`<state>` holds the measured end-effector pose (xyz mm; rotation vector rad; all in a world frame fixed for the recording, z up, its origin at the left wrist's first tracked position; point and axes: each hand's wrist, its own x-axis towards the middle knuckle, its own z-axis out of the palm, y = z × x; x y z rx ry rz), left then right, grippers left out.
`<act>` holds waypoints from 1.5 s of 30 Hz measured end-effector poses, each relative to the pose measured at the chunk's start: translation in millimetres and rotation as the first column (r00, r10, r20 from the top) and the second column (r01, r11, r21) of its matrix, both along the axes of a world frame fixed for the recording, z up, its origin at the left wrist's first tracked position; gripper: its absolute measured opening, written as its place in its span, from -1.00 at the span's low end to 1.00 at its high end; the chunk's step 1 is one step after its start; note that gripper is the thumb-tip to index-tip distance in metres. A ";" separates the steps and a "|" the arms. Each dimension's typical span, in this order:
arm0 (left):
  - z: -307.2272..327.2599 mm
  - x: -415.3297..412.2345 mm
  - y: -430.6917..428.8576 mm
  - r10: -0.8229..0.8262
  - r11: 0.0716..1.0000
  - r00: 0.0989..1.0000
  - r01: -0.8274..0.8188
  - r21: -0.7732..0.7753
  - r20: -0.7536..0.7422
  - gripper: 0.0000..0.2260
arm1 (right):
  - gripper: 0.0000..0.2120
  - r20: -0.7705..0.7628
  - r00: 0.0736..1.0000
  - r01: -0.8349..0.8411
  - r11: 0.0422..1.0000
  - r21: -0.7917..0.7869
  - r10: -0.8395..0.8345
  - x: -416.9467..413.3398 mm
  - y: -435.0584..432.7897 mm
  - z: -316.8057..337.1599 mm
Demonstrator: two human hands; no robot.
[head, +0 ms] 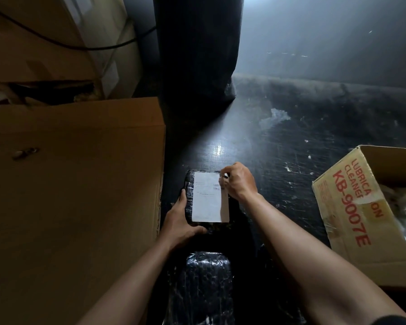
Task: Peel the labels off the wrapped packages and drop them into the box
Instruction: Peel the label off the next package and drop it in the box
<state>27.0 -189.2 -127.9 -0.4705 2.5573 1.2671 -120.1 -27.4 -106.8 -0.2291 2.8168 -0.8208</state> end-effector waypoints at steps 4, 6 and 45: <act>0.9 3.2 1.5 0.035 0.999 0.999 -0.034 0.025 -0.021 0.19 | -0.90 0.019 0.999 0.049 0.997 -0.059 -0.048 -3.1 0.6 1.5; 1.5 3.8 1.9 0.037 0.999 0.999 -0.036 0.030 -0.029 0.19 | -0.94 0.000 0.999 0.041 0.998 -0.057 -0.041 -4.0 -0.4 2.5; -7.5 5.4 9.1 0.183 0.979 0.983 -0.183 0.088 0.007 0.09 | -0.93 -0.351 0.926 -0.179 0.981 -0.075 0.142 26.4 -8.6 -10.7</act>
